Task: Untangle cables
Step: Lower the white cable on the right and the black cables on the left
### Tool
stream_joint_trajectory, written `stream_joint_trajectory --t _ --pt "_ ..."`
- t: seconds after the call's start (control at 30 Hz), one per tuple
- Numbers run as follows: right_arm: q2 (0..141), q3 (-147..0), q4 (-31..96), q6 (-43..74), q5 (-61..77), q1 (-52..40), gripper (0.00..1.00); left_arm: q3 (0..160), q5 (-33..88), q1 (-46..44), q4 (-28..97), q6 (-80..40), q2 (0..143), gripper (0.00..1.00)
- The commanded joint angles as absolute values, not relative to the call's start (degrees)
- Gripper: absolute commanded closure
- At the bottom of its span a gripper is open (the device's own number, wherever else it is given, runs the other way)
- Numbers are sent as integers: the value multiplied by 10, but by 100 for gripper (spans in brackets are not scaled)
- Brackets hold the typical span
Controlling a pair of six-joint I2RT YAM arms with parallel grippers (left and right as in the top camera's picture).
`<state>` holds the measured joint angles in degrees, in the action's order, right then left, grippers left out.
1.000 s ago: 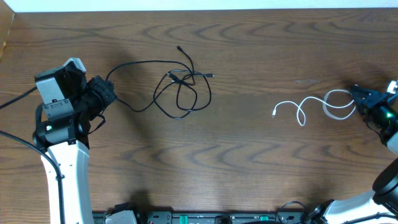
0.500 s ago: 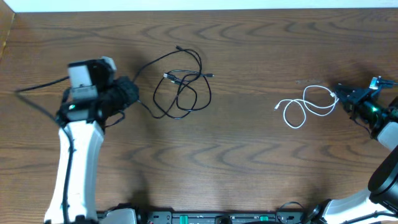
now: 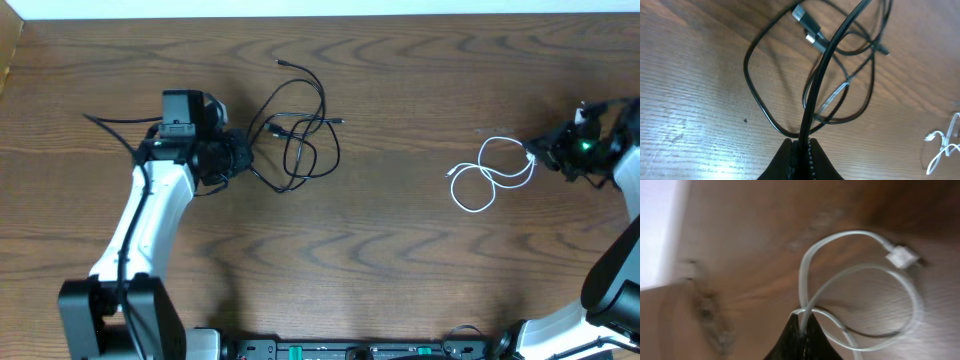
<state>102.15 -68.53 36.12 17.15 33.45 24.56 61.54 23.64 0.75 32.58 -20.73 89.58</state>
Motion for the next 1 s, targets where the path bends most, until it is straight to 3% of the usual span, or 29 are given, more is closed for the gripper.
stream_joint_trajectory --t 0.0,0.23,0.27,0.33,0.37,0.4,0.5,0.57,0.73,0.97 --pt "1015 -711 387 119 122 207 99 620 233 5 322 -191 916 92" --pt "1015 -711 422 119 -62 129 96 620 233 5 312 -191 946 93" --pt "1015 -711 427 119 -82 117 87 620 233 5 312 -191 949 92" --pt "1015 -711 429 119 -101 102 47 620 233 5 312 -191 951 92" --pt "1015 -711 429 119 -102 96 37 620 233 5 312 -191 952 92" --pt "1015 -711 429 119 -102 91 30 620 233 5 312 -191 952 92" --pt "1015 -711 431 119 -102 82 20 620 233 5 312 -191 952 85" --pt "1015 -711 439 120 -102 80 1 620 233 5 312 -191 952 78" --pt "1015 -711 479 152 -86 76 1 620 233 5 312 -191 952 65" --pt "1015 -686 492 155 36 74 1 620 233 5 312 -191 952 60"
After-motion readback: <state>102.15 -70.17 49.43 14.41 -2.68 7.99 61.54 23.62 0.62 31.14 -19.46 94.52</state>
